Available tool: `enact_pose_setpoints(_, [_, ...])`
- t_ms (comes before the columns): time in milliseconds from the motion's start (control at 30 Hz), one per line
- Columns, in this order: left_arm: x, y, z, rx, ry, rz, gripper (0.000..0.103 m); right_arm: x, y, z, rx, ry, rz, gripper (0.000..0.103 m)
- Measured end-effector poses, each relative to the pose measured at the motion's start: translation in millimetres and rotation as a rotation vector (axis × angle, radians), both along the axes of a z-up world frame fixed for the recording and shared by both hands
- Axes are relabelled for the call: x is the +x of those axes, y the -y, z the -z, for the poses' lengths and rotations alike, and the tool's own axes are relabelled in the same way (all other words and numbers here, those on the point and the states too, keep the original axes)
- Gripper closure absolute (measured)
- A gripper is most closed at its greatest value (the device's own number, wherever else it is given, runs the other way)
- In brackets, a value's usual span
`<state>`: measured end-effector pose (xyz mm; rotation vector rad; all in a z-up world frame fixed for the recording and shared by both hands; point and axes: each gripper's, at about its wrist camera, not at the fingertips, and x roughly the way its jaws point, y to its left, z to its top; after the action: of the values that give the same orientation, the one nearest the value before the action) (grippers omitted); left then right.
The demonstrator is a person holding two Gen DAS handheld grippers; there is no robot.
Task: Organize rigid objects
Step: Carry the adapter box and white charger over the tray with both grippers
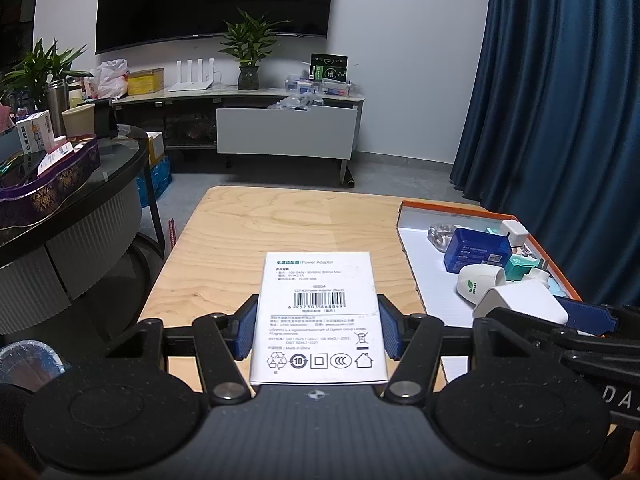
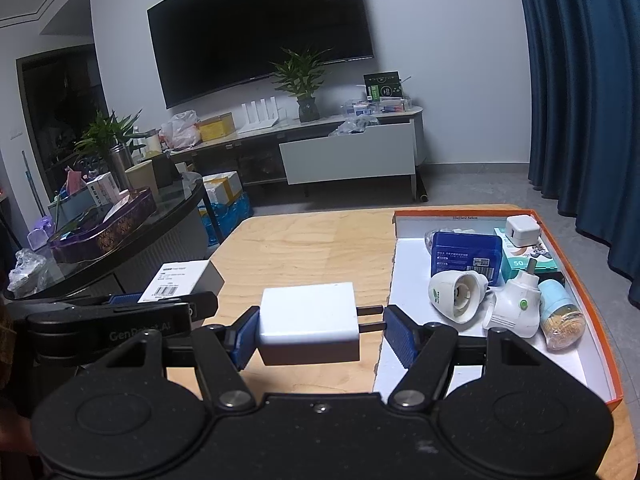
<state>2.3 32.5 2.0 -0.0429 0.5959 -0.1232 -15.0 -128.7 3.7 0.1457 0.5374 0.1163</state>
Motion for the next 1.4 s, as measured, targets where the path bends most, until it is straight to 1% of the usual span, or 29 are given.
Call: enact_pose_setpoints(1400, [-2.4, 20.4, -1.5, 0.012, 0.006, 0.088, 0.043, -15.3, 32.5, -5.7, 0.028, 0.030, 0.095, 0.024])
